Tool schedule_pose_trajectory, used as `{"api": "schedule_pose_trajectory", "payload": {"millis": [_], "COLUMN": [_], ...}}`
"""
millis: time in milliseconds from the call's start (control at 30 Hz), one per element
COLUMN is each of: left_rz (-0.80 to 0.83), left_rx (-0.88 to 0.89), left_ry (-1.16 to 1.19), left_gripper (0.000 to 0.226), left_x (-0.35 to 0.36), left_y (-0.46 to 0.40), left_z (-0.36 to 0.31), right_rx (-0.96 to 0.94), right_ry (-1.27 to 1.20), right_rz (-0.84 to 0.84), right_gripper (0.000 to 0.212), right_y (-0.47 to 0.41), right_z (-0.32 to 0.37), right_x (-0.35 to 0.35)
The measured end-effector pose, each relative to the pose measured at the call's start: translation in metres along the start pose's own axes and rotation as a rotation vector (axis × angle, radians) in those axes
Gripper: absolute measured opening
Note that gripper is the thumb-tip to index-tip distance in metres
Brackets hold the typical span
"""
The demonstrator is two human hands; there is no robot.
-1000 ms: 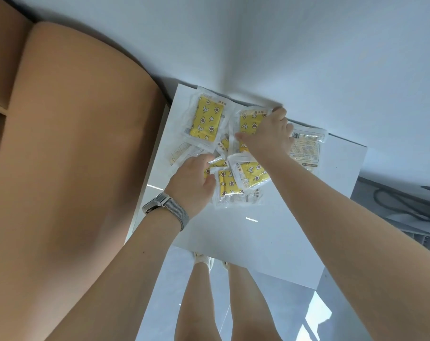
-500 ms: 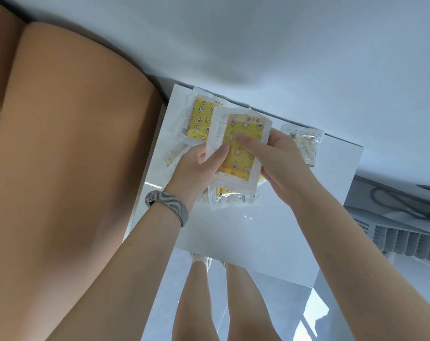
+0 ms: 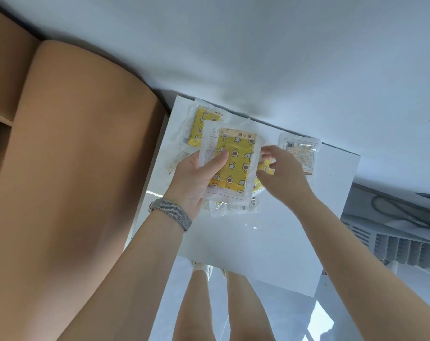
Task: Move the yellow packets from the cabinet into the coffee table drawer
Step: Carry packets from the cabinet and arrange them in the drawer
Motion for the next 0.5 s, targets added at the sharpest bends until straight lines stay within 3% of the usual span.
{"api": "schedule_pose_trajectory", "payload": {"millis": [67,133,267,500], "left_rz": [0.010,0.030,0.049,0.058], "left_rx": [0.010,0.017,0.035,0.056], "left_ry": [0.008,0.018,0.040,0.030], "left_gripper": [0.033,0.030,0.029,0.035], "left_x": [0.004,0.009,0.015,0.020], "left_y": [0.001,0.001,0.001,0.007], "left_z": [-0.002,-0.004,-0.009,-0.015], "right_rx": [-0.094,-0.137,-0.179,-0.223], "right_ry": [0.261,0.411,0.576,0.635], "right_rz": [0.070,0.092,-0.008,-0.192], "right_gripper": [0.054,0.061,0.053,0.054], "right_y": [-0.004,-0.005,0.000,0.001], "right_z": [-0.010,-0.013,-0.007,-0.001], "right_x": [0.016,0.024,0.024,0.022]}}
Point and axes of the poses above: each hand's wrist, its own y-axis away from the middle knuckle, its own x-axis out of the palm, z = x × y, the point moved 5 cm from there along -y, towards the middle knuckle, and after that the axes turned 3 degrees about x, right-handed, at the moved point
